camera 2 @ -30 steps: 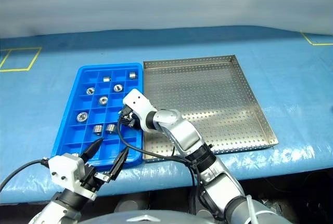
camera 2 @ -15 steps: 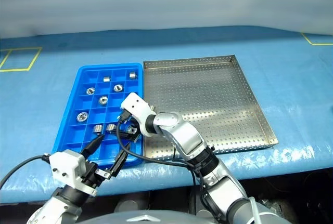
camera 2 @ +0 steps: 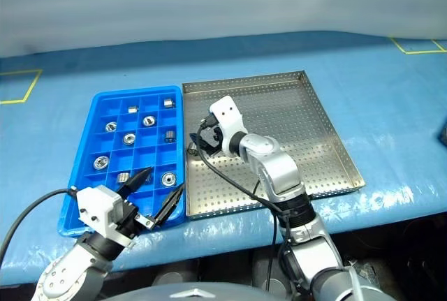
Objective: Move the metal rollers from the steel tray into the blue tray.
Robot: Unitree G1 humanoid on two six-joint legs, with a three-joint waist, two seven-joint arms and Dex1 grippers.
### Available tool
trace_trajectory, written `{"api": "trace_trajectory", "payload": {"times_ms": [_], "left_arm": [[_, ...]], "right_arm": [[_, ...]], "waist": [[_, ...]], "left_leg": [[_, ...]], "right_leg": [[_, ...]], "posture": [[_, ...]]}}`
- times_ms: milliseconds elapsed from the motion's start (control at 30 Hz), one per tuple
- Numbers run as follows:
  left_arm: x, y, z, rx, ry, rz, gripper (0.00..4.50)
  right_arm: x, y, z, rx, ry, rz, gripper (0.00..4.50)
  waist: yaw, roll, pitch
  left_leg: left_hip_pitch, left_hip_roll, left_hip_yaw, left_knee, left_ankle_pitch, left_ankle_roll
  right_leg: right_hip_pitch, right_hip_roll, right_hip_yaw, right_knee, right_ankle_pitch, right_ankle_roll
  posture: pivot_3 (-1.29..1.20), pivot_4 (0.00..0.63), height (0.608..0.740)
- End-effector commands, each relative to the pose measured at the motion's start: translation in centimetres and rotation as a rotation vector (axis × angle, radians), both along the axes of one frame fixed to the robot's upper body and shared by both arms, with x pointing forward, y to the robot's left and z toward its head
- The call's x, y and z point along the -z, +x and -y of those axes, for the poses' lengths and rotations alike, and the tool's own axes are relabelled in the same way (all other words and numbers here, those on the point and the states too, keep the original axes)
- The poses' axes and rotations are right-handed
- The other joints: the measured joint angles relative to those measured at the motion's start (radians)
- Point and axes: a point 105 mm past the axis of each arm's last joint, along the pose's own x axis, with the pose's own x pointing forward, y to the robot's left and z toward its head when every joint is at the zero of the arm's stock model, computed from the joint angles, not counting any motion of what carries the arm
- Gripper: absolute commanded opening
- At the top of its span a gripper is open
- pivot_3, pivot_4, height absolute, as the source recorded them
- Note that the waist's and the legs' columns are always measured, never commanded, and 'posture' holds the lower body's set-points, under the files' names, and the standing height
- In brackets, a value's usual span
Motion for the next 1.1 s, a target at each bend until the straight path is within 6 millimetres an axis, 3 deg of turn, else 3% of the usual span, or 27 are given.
{"api": "trace_trajectory", "payload": {"times_ms": [33,367,667,1067,1100], "left_arm": [[-0.5,0.0,0.1,0.017,-0.008,0.015,4.50],[-0.4,-0.2,-0.1,-0.002,-0.010,0.009,4.50],[-0.5,-0.4,-0.2,-0.036,-0.014,0.014,4.50],[-0.5,-0.8,-0.1,-0.062,-0.017,0.018,4.50],[-0.5,-0.7,-0.1,-0.064,-0.017,0.018,4.50]], "right_arm": [[0.1,-0.5,0.6,-0.040,-0.035,0.006,4.48],[2.8,-1.4,0.2,-0.204,-0.161,-0.050,4.48],[2.8,-1.0,-2.3,-0.280,-0.190,-0.004,4.48],[3.6,-0.2,-4.0,-0.312,-0.243,0.011,4.48],[3.7,0.0,-4.1,-0.305,-0.241,0.009,4.30]], "waist": [[-0.004,0.000,0.000],[-0.007,0.000,0.000],[0.003,0.000,0.000],[0.020,0.000,0.000],[0.017,-0.001,0.000]], "left_leg": [[0.000,0.000,0.000,0.000,0.000,0.000],[0.001,0.000,0.000,0.001,0.000,0.000],[0.001,0.000,0.000,0.001,0.000,0.000],[0.002,0.000,0.000,0.000,0.000,0.000],[0.002,0.000,0.000,0.000,0.000,0.000]], "right_leg": [[0.000,0.000,0.000,0.000,0.000,0.000],[0.001,0.000,0.000,0.000,0.000,0.000],[0.001,0.000,0.000,0.001,0.000,0.000],[0.000,0.000,0.000,0.002,0.000,0.000],[0.000,0.001,0.000,0.002,0.000,-0.001]], "posture": [[0.22,0.150,0.740],[0.27,0.150,0.740],[0.33,0.150,0.740],[0.35,0.150,0.740],[0.35,0.150,0.740]]}}
